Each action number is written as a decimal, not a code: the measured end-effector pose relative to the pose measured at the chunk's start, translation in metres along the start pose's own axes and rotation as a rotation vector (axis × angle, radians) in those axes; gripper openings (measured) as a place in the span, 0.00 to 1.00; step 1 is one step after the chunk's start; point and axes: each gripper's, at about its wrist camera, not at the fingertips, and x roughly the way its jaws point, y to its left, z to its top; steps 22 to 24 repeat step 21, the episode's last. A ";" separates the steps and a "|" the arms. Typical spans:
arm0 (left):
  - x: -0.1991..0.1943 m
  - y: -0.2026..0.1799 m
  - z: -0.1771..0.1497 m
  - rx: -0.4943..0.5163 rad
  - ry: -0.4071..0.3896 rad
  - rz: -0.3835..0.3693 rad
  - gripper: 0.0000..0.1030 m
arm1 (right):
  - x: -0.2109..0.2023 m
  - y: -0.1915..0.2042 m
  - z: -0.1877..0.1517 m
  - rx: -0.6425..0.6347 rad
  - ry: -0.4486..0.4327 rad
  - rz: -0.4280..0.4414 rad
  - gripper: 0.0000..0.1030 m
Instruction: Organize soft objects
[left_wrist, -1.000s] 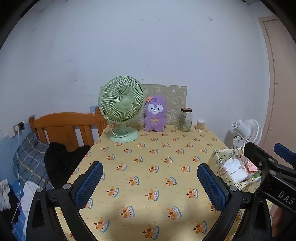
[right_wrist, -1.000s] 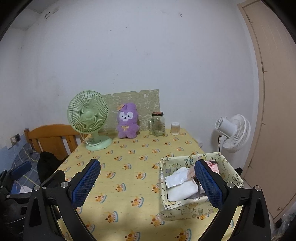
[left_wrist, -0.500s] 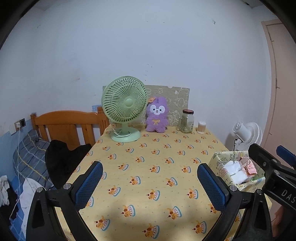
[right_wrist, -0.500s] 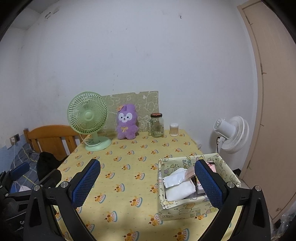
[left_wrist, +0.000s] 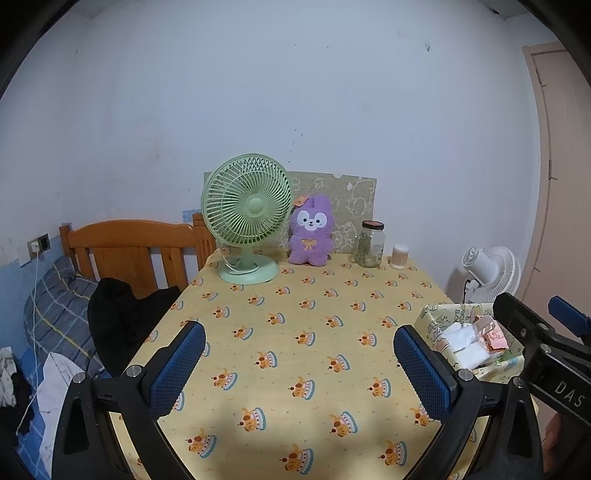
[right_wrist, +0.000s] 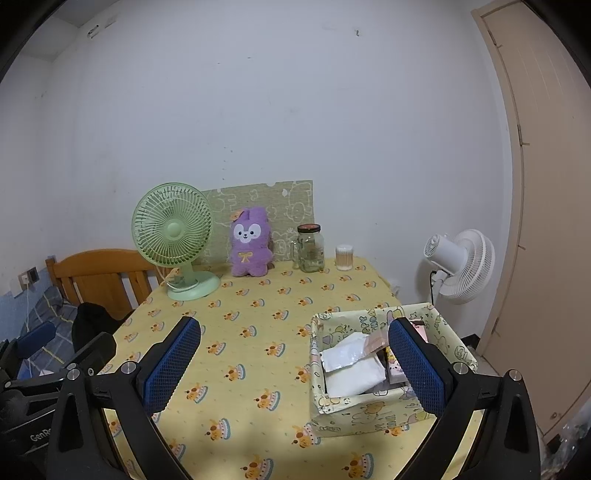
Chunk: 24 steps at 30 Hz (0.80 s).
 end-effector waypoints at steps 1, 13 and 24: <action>-0.001 0.000 0.000 0.001 -0.001 0.000 1.00 | 0.000 -0.001 0.000 0.000 0.000 0.000 1.00; -0.001 -0.001 0.001 0.003 -0.003 -0.001 1.00 | -0.003 -0.006 0.000 0.007 -0.003 -0.002 1.00; 0.001 -0.002 0.001 0.001 0.002 0.000 1.00 | -0.002 -0.008 -0.001 0.006 0.001 -0.002 1.00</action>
